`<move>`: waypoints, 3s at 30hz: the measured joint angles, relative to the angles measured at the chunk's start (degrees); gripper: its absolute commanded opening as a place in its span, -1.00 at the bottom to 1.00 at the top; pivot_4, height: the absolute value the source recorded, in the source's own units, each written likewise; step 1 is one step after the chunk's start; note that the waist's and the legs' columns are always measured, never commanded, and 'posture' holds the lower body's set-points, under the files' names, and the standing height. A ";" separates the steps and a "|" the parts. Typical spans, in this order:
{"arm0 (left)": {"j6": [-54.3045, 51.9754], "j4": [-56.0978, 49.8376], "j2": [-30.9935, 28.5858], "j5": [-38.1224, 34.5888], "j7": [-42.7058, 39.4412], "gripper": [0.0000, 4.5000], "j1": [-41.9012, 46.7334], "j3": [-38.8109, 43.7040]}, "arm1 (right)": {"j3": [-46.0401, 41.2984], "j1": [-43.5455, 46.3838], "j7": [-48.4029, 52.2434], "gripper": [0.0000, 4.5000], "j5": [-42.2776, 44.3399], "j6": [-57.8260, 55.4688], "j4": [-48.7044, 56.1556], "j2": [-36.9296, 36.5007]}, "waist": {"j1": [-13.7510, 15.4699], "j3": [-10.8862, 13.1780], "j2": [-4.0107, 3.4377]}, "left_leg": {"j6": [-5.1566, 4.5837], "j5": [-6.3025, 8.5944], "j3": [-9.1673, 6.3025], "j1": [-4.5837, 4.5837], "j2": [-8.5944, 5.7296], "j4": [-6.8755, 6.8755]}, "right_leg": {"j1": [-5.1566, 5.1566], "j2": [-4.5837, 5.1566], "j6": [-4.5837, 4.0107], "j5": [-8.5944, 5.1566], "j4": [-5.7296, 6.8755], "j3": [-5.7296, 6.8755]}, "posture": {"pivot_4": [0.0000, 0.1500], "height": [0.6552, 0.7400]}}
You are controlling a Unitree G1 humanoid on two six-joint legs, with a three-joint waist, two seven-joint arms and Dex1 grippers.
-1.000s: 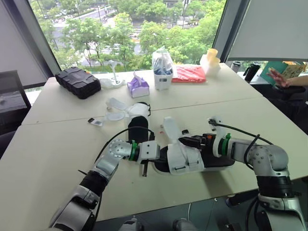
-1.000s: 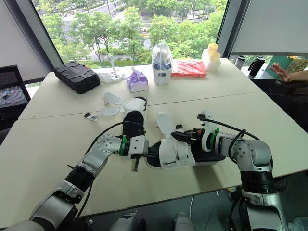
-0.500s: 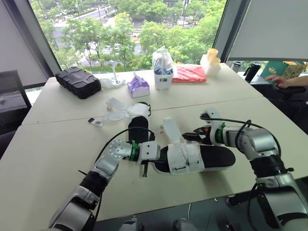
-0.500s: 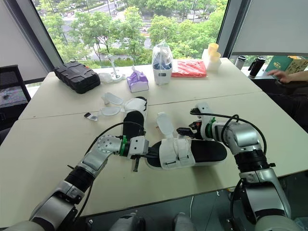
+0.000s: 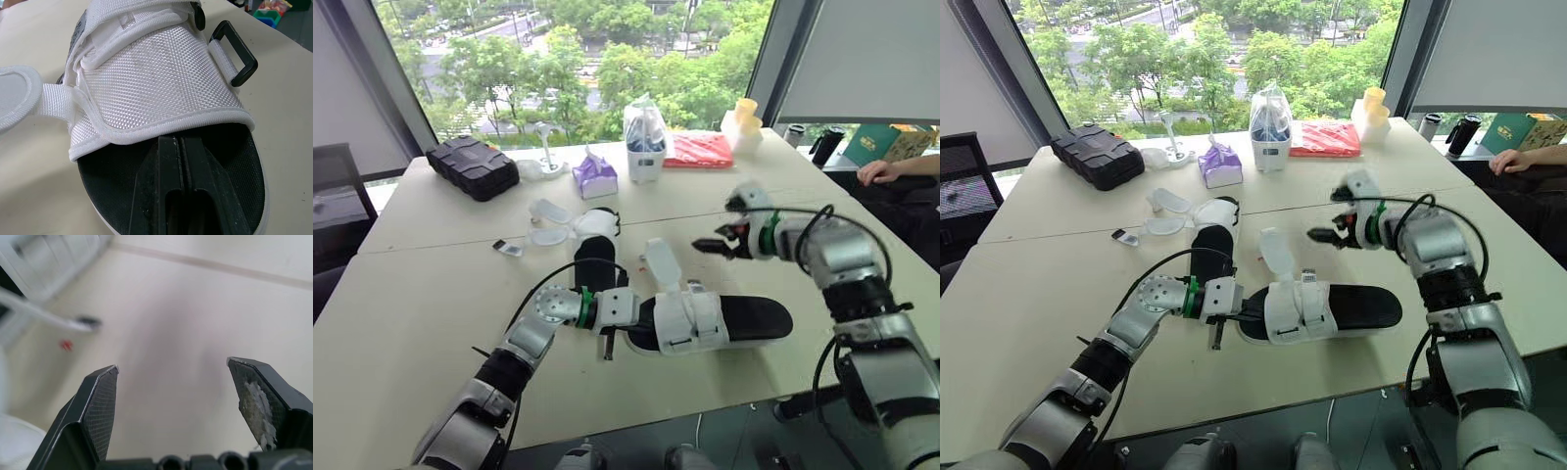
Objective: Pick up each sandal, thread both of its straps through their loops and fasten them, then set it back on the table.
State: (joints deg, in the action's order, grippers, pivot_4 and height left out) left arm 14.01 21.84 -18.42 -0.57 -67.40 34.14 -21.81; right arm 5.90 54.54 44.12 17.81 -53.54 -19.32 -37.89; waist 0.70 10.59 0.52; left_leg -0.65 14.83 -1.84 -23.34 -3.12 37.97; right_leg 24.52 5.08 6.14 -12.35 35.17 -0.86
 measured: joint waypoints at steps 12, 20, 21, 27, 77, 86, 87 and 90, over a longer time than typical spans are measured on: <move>0.60 0.88 -0.05 0.00 -0.10 -1.00 0.47 -0.16 | -0.15 0.22 8.43 0.71 7.29 -12.25 2.97 1.34 | -0.06 -0.01 -0.01 | 0.00 0.00 0.01 -0.01 0.00 0.00 | 0.00 0.08 -0.01 0.00 -0.01 -0.03 | 1.00 1.00; 0.22 -0.54 -0.89 0.00 0.37 -1.00 -0.05 -0.11 | 5.03 1.41 13.90 0.71 7.06 -9.66 -4.85 9.09 | -0.37 -0.01 -0.03 | 0.01 0.00 0.01 -0.03 0.00 -0.01 | 0.07 0.07 0.00 0.01 0.03 -0.04 | 1.00 1.00; 0.14 -0.61 -0.91 0.00 0.43 -1.00 -0.08 -0.11 | 5.22 2.02 14.22 0.71 6.89 -9.30 -5.98 9.90 | -0.40 -0.01 -0.03 | 0.01 0.00 0.01 -0.03 0.00 -0.01 | 0.07 0.07 0.00 0.01 0.03 -0.03 | 1.00 1.00; -0.14 -1.37 -1.18 0.02 1.21 -1.00 -0.43 -0.25 | 4.61 8.47 17.23 0.71 6.23 -5.25 -16.41 14.72 | -0.42 -0.02 -0.04 | 0.02 0.00 0.01 -0.03 -0.01 -0.01 | 0.09 0.05 -0.01 0.01 0.06 -0.03 | 1.00 1.00; 0.55 0.10 -0.14 0.00 1.25 -1.00 0.06 -0.95 | 0.01 -34.42 21.62 -0.73 7.59 25.36 42.85 -1.77 | -0.02 -0.04 -0.07 | -0.03 0.02 0.02 0.00 0.03 0.03 | -0.02 -0.05 0.02 0.00 -0.03 -0.01 | 1.00 1.00; 1.20 0.94 -0.08 -0.01 1.15 -1.00 0.50 -1.05 | 0.88 -38.81 28.09 0.99 5.54 30.63 45.95 -11.10 | 0.06 -0.04 -0.06 | -0.03 0.02 0.02 0.01 0.03 0.05 | -0.06 -0.06 0.01 -0.01 -0.05 0.01 | 1.00 1.00; 1.24 1.03 -0.04 -0.01 1.13 -1.00 0.55 -1.05 | 0.87 -39.08 29.16 0.99 5.57 30.85 46.39 -12.61 | 0.06 -0.04 -0.06 | -0.03 0.02 0.03 0.01 0.03 0.06 | -0.06 -0.06 0.02 -0.01 -0.05 0.01 | 1.00 1.00; 1.30 1.32 0.11 -0.01 1.14 -1.00 0.75 -1.07 | -0.18 -40.34 32.74 0.99 5.82 31.27 47.13 -17.98 | 0.07 -0.04 -0.04 | -0.03 0.02 0.03 0.01 0.03 0.09 | -0.09 -0.06 0.01 -0.02 -0.06 0.01 | 1.00 1.00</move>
State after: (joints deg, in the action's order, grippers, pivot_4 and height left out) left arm 15.32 23.16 -18.31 -0.57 -66.26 34.89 -22.88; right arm 5.72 14.21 76.85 23.63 -22.28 27.81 -55.88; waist 0.77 10.56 0.48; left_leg -0.69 14.85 -1.81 -23.33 -3.10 38.06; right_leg 24.43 5.02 6.15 -12.37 35.11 -0.85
